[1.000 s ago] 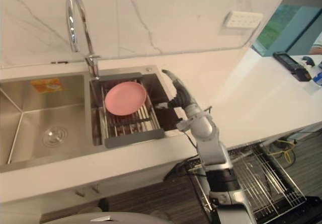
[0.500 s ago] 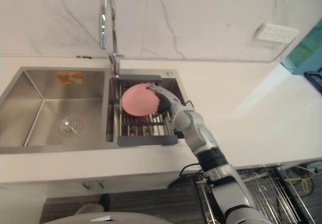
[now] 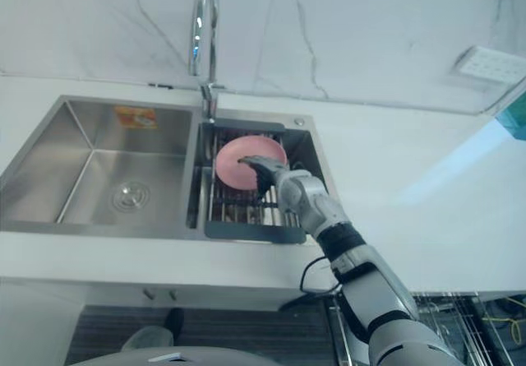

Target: Walk over to the sink, pick up the cup, carry it to the dishwasher, place the cup inside the dishwasher, then close the dishwasher door

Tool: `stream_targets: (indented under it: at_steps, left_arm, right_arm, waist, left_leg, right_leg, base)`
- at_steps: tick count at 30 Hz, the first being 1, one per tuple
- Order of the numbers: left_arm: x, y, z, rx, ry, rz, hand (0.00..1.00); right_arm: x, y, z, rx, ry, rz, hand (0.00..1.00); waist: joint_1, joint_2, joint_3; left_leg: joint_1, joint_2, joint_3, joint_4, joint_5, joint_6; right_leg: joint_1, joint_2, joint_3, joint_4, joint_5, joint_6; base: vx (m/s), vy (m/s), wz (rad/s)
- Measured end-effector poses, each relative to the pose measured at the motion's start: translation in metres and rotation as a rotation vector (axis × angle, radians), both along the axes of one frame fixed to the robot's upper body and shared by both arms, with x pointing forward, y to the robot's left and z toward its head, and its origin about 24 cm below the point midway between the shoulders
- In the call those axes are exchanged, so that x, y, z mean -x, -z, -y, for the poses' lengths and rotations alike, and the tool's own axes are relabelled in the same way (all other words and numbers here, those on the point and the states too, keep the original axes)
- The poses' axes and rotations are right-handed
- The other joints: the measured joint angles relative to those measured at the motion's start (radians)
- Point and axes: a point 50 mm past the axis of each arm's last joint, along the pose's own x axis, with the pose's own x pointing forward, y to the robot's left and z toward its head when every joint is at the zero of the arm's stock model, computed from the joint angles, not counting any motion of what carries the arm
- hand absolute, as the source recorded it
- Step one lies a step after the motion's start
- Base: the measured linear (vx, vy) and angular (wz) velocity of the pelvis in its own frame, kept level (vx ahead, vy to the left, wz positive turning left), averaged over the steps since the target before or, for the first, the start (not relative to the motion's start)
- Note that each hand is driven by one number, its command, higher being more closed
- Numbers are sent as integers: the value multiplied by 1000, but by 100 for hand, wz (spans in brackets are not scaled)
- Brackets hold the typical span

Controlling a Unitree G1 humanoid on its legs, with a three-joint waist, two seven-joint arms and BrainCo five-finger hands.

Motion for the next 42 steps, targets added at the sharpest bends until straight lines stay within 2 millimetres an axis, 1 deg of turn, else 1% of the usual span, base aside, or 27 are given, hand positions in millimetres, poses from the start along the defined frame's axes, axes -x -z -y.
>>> stream_targets:
  at_steps: [1, 2, 3, 5, 7, 11, 14, 17, 19, 22, 28, 31, 32, 35, 37, 40, 42]
  left_arm:
    - [0, 0, 0, 0, 2, 0, 0]
    - [0, 0, 0, 0, 7, 0, 0]
    - [0, 0, 0, -1, 12, -1, 0]
    - [-1, 0, 0, 0, 14, -1, 0]
    - [-1, 0, 0, 5, 15, 1, 0]
    - [-1, 0, 0, 14, 16, 5, 0]
    - [-1, 0, 0, 14, 17, 5, 0]
    - [-1, 0, 0, 13, 19, 7, 0]
    - [-2, 0, 0, 7, 27, 21, 0]
    - [-4, 0, -1, -5, 41, 42, 0]
    - [-6, -1, 0, -9, 55, 58, 0]
    - [-6, -1, 0, -9, 69, 60, 0]
    - [-6, -1, 0, -9, 71, 59, 0]
    - [-7, -1, 1, -8, 77, 59, 0]
    - [-7, 0, 1, -8, 80, 59, 0]
    - [-7, 0, 1, -7, 81, 57, 0]
    - [-7, 0, 1, -8, 82, 57, 0]
  right_arm:
    - [0, 2, 1, 14, -3, -1, 0]
    - [0, 5, 2, 35, -6, -8, 100]
    - [0, 7, 2, 47, -8, -10, 100]
    - [0, 9, -1, 77, -27, 42, 100]
    - [-1, 9, 1, 106, -26, 96, 100]
    - [-2, 11, 2, 156, -26, 150, 100]
    - [-3, 18, 11, 200, 6, 184, 100]
    - [-4, 18, 17, 236, 28, 305, 100]
    - [-5, 19, 22, 246, 57, 353, 100]
    - [-6, 18, 31, 276, 107, 427, 100]
    - [-7, 10, 44, 259, 196, 515, 100]
    - [-7, 5, 53, 270, 215, 560, 100]
    - [-7, 5, 53, 268, 213, 567, 0]
    - [-7, 4, 53, 261, 215, 580, 0]
    - [-7, 3, 52, 229, 213, 591, 0]
    - [-6, 3, 50, 156, 213, 575, 0]
    - [-6, 3, 49, 78, 224, 544, 0]
  waist:
    - [4, 0, 0]
    - [5, 0, 0]
    - [6, 0, 0]
    - [7, 0, 4]
    - [12, 1, 6]
    - [13, 1, 11]
    - [14, 1, 13]
    - [10, 3, 23]
    - [9, 4, 29]
    - [7, 6, 32]
    - [2, 7, 33]
    - [5, 7, 33]
    - [4, 8, 34]
    - [4, 10, 35]
    - [4, 11, 36]
    - [4, 12, 36]
    - [4, 12, 36]
  left_leg:
    - [0, -1, -2, 0, 0, 0]
    - [0, -1, -4, 0, 0, 0]
    - [0, -1, -5, 0, 0, -1]
    - [1, -1, -8, 0, 1, -1]
    - [0, -1, -9, 0, 1, -1]
    - [0, -1, -9, 0, 1, -1]
    - [0, -1, -9, 0, 1, -1]
    - [0, -3, -9, 0, 2, -2]
    - [0, -3, -9, 0, 2, -2]
    - [-1, -4, -9, 0, 2, -1]
    - [-9, -9, -21, 0, 2, -1]
    - [-9, -10, -27, 0, 4, 0]
    - [-8, -10, -27, 0, 6, 3]
    - [-5, -9, -25, 0, 6, 3]
    - [-5, -8, -23, 0, 1, -3]
    - [0, -7, -15, -1, -1, -3]
    - [1, -6, -9, -1, -2, -2]
  right_leg:
    - [2, 0, -4, 0, -1, 1]
    - [4, 0, -9, 0, -2, 1]
    - [5, 0, -11, 0, -3, 1]
    - [10, 0, -16, 0, -4, 2]
    - [10, -1, -18, -1, -4, 2]
    - [11, -1, -18, -1, -4, 2]
    - [11, -1, -18, -1, -4, 2]
    - [11, -1, -18, -1, -4, 2]
    - [11, -1, -18, 0, -4, 2]
    - [10, -1, -19, 0, -7, 3]
    - [10, -3, -33, 1, -11, 5]
    - [14, -3, -41, 3, -11, 5]
    - [14, -3, -42, 3, -11, 5]
    - [16, -3, -40, 3, -11, 5]
    - [16, -3, -38, 3, -11, 5]
    - [16, -3, -31, 3, -12, 3]
    - [14, -3, -26, 2, -13, 2]
  base:
    - [-1, -6, 7]
    - [1, -9, 8]
    - [4, -14, 9]
    - [4, -14, 6]
    - [1, -5, 2]
    - [0, 0, 0]
    - [0, 0, 0]
    - [0, 0, 0]
    - [0, 0, 0]
    - [0, 0, 0]
    - [16, -11, 6]
    - [25, -19, 8]
    - [0, 0, 0]
    - [0, 0, 0]
    - [-6, 0, -2]
    - [-3, 0, -8]
    - [0, 0, -7]
